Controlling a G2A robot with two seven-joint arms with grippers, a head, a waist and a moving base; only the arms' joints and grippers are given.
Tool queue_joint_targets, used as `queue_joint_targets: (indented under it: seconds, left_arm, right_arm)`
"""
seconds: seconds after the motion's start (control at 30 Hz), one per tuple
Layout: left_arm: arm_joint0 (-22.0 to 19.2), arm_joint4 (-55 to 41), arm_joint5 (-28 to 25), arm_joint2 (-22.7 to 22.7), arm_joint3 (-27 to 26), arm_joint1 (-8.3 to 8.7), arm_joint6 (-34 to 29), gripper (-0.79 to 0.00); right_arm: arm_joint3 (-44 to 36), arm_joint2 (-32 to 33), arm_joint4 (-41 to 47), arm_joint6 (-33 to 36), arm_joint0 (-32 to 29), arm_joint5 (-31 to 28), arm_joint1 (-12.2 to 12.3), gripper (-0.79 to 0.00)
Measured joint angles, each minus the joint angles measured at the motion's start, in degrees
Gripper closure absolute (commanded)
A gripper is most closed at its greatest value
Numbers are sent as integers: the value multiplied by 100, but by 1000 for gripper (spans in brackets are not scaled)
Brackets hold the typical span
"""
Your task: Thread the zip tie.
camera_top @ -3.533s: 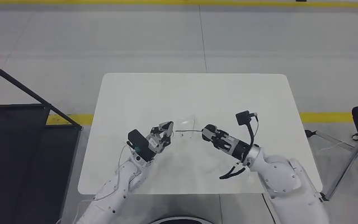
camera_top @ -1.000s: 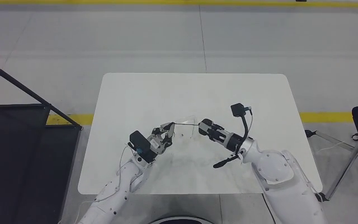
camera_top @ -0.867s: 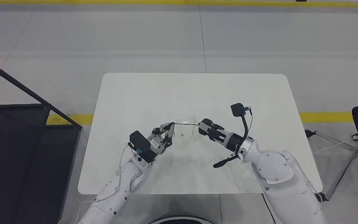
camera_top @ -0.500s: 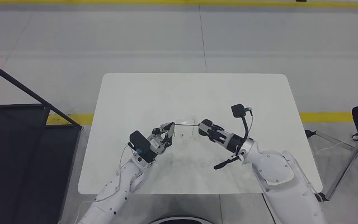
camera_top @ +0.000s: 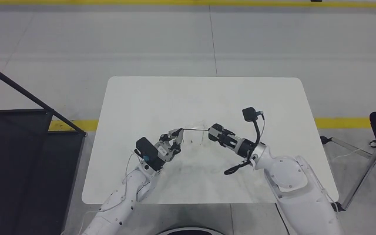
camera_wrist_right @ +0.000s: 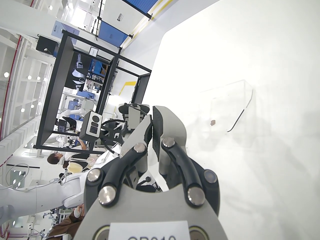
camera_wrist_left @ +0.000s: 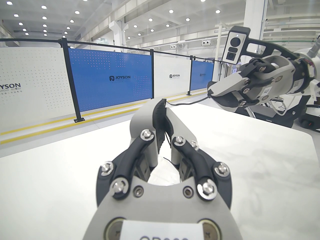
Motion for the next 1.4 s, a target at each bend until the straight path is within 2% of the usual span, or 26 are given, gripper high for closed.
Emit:
queue_joint_targets:
  seconds: [1.2, 1.4]
  left_arm:
    - [0, 0, 0, 0, 0, 0, 0, 0]
    - [0, 0, 0, 0, 0, 0, 0, 0]
  right_arm:
    - [-15, 99, 304, 3, -112, -335, -9, 0]
    - [-82, 165, 512, 88, -301, -411, 6, 0]
